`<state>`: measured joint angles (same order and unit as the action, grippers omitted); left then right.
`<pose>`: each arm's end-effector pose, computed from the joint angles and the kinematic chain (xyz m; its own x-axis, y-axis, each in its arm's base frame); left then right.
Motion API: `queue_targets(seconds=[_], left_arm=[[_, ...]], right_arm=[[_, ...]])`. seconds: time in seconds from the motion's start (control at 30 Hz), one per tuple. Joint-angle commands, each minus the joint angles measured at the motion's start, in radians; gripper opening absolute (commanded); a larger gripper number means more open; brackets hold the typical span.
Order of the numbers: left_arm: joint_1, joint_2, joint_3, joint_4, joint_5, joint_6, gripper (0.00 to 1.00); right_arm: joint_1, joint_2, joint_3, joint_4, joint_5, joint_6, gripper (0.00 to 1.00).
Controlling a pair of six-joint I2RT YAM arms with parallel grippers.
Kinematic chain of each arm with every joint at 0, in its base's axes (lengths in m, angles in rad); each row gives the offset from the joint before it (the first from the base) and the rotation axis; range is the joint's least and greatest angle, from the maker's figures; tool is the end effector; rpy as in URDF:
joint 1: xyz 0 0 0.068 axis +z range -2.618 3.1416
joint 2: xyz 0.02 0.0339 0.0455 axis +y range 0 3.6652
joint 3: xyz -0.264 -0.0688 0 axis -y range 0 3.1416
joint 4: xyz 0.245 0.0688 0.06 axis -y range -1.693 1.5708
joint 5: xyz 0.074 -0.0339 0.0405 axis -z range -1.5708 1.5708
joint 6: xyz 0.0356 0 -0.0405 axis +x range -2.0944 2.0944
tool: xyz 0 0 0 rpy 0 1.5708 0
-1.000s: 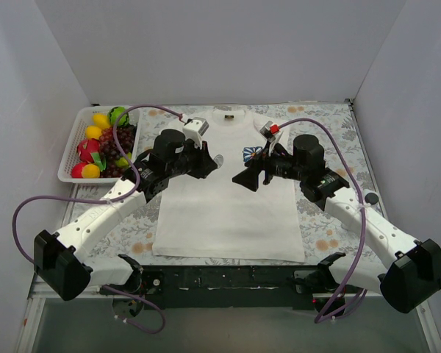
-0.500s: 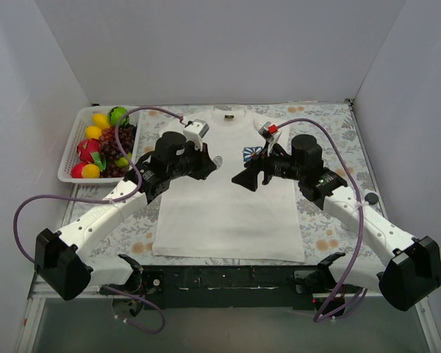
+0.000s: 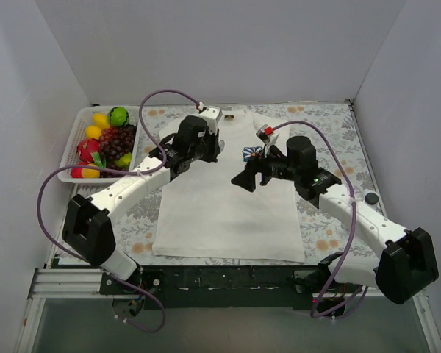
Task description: Pin the brooch onto the clothing
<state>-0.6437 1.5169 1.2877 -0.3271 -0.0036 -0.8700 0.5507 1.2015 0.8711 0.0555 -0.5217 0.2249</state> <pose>0.2809 -0.2106 0.3220 -0.7292 -0.4084 -0.5490 0.0626 0.7592 -0.6479 0.2266 0.1600 0.3085 -0.4178 -0.0297 -0.9080 -0.7891 0.5072 0.3465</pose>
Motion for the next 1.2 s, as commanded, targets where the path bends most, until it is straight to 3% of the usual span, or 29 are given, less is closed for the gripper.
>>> queue_targets(seconds=[0.0,0.47,0.9,1.17], left_arm=[[-0.002,0.07,0.053,0.029,-0.194,0.058,0.0],[0.045,0.465,0.281,0.02,-0.492,0.212,0.0],[0.136,0.675,0.453,-0.001,-0.641,0.35,0.0],[0.136,0.821,0.582,-0.02,-0.825,0.47,0.0]], right_arm=[[-0.006,0.042,0.011,0.03,0.015,-0.027,0.95],[-0.028,0.135,0.023,0.015,0.003,-0.062,0.95],[-0.064,0.153,-0.006,0.007,0.02,-0.061,0.95],[-0.106,0.164,-0.02,0.0,0.038,-0.027,0.94]])
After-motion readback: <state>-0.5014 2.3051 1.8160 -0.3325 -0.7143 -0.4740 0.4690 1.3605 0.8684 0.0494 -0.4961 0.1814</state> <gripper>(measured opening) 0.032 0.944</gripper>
